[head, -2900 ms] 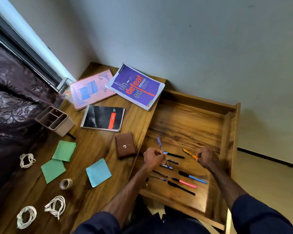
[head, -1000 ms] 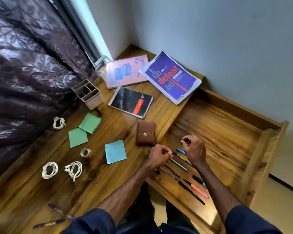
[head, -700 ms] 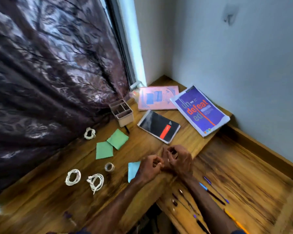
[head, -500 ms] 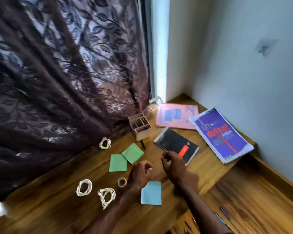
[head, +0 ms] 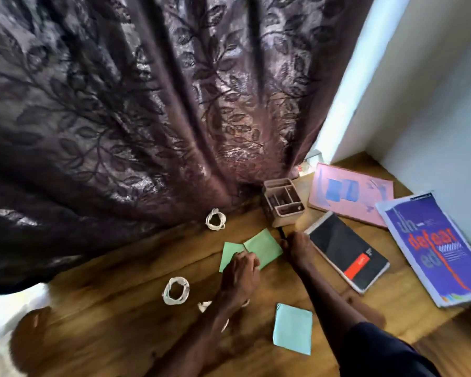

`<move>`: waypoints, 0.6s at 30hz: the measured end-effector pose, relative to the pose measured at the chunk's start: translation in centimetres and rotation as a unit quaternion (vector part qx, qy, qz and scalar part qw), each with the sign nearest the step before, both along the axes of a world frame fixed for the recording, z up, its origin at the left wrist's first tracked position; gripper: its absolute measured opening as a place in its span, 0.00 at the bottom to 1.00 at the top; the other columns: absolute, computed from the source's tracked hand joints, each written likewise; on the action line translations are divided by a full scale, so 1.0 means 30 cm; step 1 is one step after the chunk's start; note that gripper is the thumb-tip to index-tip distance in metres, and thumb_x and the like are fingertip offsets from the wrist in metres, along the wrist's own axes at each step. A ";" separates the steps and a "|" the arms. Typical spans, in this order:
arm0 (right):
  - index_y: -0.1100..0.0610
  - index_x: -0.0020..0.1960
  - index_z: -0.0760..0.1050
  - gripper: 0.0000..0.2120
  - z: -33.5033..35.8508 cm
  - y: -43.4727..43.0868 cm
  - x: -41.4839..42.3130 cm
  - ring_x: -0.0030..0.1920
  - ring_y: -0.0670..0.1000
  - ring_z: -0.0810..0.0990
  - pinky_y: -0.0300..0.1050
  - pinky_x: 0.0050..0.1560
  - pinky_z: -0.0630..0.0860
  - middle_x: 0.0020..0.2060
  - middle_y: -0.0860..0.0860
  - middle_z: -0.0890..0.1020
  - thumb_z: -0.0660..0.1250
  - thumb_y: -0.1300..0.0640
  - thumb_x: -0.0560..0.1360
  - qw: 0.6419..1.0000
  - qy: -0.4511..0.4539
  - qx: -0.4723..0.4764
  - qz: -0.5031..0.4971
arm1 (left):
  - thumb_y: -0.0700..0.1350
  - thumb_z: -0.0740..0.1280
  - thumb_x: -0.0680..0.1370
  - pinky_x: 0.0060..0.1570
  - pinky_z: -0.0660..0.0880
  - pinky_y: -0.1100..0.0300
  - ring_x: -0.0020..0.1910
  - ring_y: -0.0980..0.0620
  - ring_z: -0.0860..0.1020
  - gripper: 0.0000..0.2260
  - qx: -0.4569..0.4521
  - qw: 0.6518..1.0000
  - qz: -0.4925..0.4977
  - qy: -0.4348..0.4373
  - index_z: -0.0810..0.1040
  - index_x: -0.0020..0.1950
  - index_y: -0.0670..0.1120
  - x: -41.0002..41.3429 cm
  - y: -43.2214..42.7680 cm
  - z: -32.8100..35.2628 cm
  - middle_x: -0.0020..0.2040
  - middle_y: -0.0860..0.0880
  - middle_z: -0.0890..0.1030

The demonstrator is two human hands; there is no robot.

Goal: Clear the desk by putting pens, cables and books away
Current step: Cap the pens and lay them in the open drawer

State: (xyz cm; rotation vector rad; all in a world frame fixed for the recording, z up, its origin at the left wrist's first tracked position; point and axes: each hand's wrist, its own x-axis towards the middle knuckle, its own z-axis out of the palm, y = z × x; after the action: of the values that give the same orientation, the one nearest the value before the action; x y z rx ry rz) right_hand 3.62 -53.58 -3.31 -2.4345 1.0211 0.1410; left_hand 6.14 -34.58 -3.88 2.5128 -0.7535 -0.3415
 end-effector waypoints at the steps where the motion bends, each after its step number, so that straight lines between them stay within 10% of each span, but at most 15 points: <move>1: 0.64 0.52 0.81 0.14 0.003 0.002 0.003 0.55 0.64 0.82 0.55 0.51 0.78 0.52 0.64 0.83 0.67 0.53 0.78 1.000 0.008 -0.007 0.002 | 0.46 0.67 0.76 0.58 0.74 0.51 0.58 0.45 0.77 0.05 -0.008 1.000 0.005 0.002 0.80 0.50 0.48 -0.007 0.019 -0.009 0.52 0.48 0.82; 18: 0.61 0.31 0.65 0.19 0.152 0.117 -0.189 0.28 0.54 0.67 0.52 0.33 0.67 0.28 0.58 0.71 0.59 0.58 0.79 0.985 -0.164 0.033 -0.050 | 0.46 0.62 0.79 0.57 0.75 0.56 0.58 0.51 0.79 0.09 -0.021 0.997 0.013 0.068 0.80 0.55 0.51 -0.153 0.020 0.083 0.56 0.52 0.83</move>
State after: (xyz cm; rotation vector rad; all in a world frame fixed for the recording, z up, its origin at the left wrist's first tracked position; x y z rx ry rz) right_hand -2.06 -50.08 1.24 -2.2439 0.9675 -0.2482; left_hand 1.56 -33.99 -1.38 2.4308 -0.6669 -0.4769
